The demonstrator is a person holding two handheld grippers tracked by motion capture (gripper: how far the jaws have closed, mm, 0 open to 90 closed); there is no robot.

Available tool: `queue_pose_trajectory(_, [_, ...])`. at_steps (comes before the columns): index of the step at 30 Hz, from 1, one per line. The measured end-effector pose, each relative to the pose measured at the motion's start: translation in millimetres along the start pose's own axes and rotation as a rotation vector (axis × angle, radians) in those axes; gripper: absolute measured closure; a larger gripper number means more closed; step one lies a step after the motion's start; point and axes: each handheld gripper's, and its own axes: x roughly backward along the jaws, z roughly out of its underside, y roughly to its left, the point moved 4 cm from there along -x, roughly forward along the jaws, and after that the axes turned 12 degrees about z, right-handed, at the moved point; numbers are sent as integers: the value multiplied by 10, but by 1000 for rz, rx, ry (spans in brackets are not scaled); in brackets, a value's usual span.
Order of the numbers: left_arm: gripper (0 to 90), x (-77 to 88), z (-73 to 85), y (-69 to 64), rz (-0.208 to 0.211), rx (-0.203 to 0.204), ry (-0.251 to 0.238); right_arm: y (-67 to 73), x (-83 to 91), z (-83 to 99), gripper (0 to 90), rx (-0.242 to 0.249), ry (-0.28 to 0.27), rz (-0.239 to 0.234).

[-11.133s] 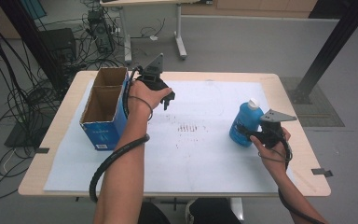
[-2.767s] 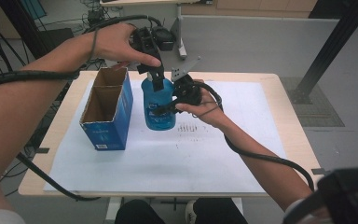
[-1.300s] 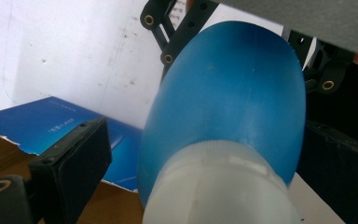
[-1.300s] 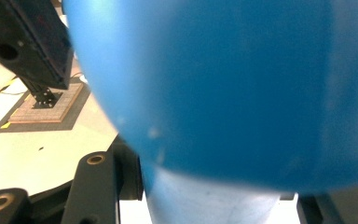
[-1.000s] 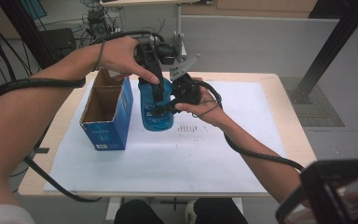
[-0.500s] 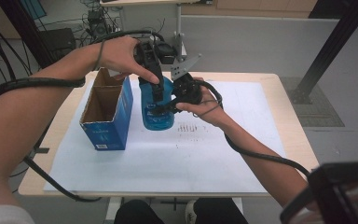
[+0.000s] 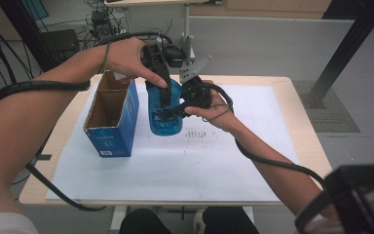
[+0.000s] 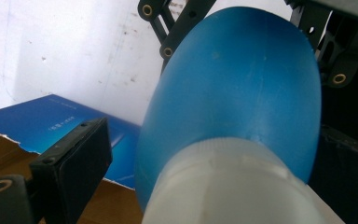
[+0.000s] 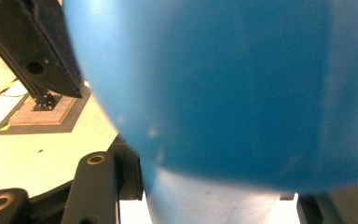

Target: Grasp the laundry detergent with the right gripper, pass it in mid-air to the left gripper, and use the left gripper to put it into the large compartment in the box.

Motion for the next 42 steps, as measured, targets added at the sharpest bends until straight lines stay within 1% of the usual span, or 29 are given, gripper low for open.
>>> queue_pose_trajectory(20, [65,6,-2,14,0,-1,2,-16,-8,-3,440,-1,-5,-3])
queue_pose_trajectory(22, [65,6,-5,16,0,-2,4,-11,-1,-7,440,-7,-3,-4])
queue_pose_trajectory(26, [69,13,-10,18,-2,-6,3,-19,3,-7,440,1,-6,0])
queue_pose_trajectory(31, [91,30,-13,8,-7,-12,2,-19,8,-2,440,2,-4,2])
queue_pose_trajectory(32, [91,32,-14,9,-9,-15,2,-24,6,1,439,10,-2,6])
queue_pose_trajectory(35, [95,40,-15,3,-11,-14,0,-8,4,-7,440,5,-1,0])
queue_pose_trajectory(40, [109,47,-15,-4,-12,-20,1,5,2,-26,440,12,-1,2])
queue_pose_trajectory(42, [135,56,-15,-3,-20,-27,0,3,2,-31,439,18,3,8])
